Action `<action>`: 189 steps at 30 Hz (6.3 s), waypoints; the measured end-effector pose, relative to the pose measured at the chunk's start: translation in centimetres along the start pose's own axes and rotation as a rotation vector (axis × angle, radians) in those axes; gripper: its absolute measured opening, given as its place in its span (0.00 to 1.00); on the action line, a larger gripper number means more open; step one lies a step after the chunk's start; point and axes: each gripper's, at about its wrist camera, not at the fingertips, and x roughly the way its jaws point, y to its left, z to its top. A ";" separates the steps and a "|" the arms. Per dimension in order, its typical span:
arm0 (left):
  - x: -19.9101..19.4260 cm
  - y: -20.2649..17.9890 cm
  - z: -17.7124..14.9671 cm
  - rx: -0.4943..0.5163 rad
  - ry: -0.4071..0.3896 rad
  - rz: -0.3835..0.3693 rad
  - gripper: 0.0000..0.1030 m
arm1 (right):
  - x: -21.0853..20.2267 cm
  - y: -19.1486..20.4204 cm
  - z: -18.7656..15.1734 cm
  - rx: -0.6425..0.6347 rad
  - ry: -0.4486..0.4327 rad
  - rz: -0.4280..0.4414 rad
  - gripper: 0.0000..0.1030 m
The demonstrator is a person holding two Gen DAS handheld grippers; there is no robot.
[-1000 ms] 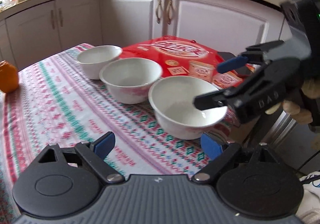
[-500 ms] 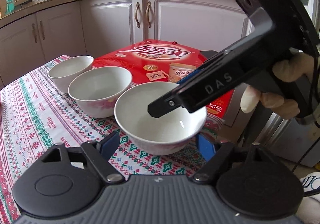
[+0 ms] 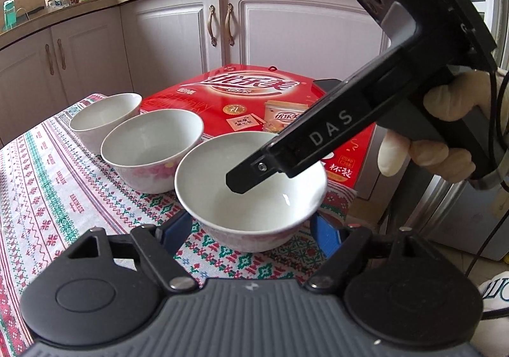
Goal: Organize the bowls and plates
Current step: 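Grasp the rim of a white bowl with the right gripper, then carry the white bowl and set it on the table with the right gripper, then grasp the rim of another white bowl with the left gripper, then carry the held bowl over the placed white bowl with the left gripper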
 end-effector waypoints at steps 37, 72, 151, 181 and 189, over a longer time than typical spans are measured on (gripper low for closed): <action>-8.2 7.4 -4.8 -0.179 0.016 0.243 0.78 | 6.5 12.1 4.6 -0.236 0.061 0.218 0.64; -7.8 10.9 -5.9 -0.238 0.040 0.266 0.79 | 10.1 14.6 6.4 -0.273 0.084 0.235 0.67; 8.1 13.2 9.5 -0.084 0.245 -0.011 0.71 | 5.6 1.9 1.9 -0.321 -0.167 -0.085 0.87; 9.5 13.9 9.8 -0.089 0.323 -0.084 0.52 | 5.1 2.0 2.3 -0.332 -0.164 -0.043 0.80; 7.2 13.5 10.1 -0.095 0.293 -0.072 0.52 | 3.3 3.3 2.7 -0.353 -0.173 -0.033 0.80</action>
